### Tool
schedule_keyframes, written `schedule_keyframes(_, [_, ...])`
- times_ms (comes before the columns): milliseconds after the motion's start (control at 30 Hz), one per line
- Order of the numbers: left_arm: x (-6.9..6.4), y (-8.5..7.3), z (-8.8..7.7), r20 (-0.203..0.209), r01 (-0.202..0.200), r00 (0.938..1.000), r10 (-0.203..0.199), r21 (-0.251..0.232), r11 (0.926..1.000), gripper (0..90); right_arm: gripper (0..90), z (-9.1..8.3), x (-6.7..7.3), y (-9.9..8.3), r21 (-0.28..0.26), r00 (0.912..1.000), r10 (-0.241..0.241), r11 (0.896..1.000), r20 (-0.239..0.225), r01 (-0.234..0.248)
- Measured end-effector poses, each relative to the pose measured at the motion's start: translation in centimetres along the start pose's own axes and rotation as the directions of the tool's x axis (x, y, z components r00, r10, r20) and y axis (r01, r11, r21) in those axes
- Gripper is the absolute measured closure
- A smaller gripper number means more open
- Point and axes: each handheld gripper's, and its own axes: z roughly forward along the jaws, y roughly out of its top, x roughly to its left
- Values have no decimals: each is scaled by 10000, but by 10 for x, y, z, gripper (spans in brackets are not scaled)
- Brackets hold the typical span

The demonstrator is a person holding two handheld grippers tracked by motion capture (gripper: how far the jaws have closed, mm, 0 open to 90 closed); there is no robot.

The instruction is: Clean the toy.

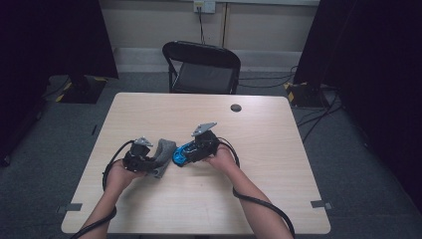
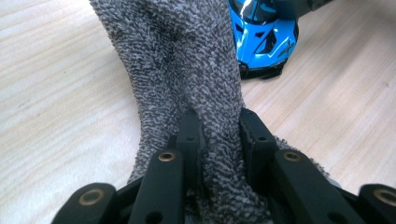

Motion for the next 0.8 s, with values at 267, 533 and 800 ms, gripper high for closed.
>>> schedule_keyframes(267, [-2, -11, -10, -65, -124, 9999, 125, 104, 9999, 729, 115, 0, -1, -2, -131, 10000, 13, 9999, -31, -14])
schedule_keyframes(533, [-5, -16, -17, -119, -205, 9997, 204, -58, 9998, 730, 114, 0, -1, -2, -160, 10000, 0, 9999, -21, 0])
schedule_keyframes(800, [-5, -14, -25, -148, -137, 9998, 131, -432, 9990, 731, 109, 0, 1, -5, -428, 9999, 133, 9990, 44, -131])
